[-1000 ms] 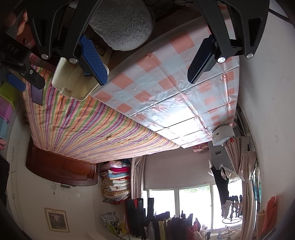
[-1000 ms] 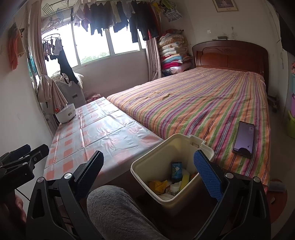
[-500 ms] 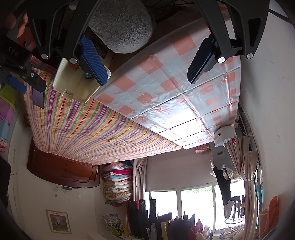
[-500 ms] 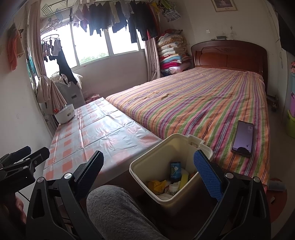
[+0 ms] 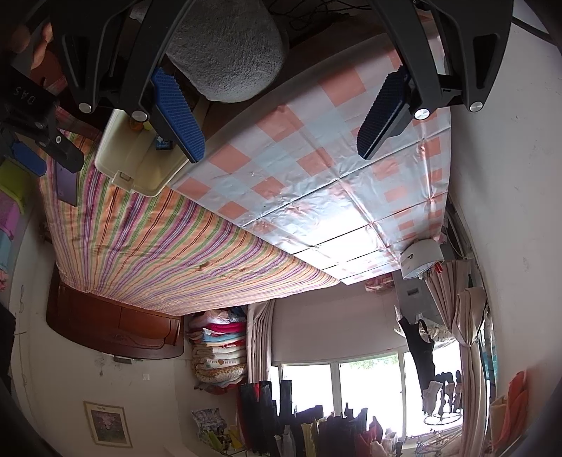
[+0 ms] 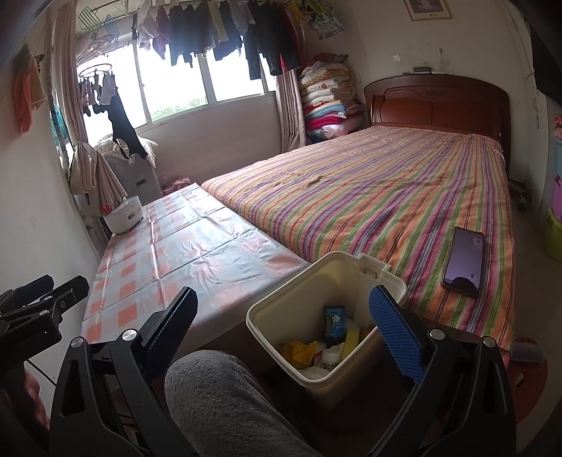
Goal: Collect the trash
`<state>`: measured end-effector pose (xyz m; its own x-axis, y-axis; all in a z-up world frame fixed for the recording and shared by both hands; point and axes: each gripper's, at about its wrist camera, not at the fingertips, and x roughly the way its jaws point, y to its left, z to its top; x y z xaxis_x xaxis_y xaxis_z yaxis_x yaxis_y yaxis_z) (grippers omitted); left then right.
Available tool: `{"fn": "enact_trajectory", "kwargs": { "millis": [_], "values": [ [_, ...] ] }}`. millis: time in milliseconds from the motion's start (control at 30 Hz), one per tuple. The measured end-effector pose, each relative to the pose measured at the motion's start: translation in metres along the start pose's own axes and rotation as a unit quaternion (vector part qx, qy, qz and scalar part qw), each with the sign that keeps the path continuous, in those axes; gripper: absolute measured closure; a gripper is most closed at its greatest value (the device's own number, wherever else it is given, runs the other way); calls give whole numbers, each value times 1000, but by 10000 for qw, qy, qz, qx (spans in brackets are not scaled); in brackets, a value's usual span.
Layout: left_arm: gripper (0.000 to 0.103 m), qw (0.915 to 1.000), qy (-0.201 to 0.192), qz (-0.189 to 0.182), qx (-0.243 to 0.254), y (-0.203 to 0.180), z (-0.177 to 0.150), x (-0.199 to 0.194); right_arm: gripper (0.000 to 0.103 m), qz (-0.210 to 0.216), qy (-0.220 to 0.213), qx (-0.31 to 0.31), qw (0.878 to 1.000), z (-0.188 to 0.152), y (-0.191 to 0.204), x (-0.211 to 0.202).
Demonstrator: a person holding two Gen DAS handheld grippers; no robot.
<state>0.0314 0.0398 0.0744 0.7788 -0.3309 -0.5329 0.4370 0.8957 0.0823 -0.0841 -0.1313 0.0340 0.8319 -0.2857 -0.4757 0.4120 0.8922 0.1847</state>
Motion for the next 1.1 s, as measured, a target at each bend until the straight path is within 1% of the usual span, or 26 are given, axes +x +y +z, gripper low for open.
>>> {"fn": "enact_trajectory", "kwargs": {
  "millis": [167, 333, 467, 800, 1100],
  "values": [
    [17, 9999, 17, 101, 73, -3, 0, 0, 6, -4, -6, -8, 10000, 0, 0, 0],
    [17, 9999, -18, 77, 71, -3, 0, -2, 6, 15, 17, -12, 10000, 0, 0, 2],
    [17, 10000, -72, 47, 50, -2, 0, -4, 6, 11, 14, -9, 10000, 0, -1, 4],
    [17, 9999, 108, -45, 59, -5, -2, 1, 6, 29, 32, 13, 10000, -1, -8, 5],
    [17, 9996, 151, -220, 43, -5, -2, 0, 6, 30, 43, 2, 10000, -1, -10, 5]
  ]
}}
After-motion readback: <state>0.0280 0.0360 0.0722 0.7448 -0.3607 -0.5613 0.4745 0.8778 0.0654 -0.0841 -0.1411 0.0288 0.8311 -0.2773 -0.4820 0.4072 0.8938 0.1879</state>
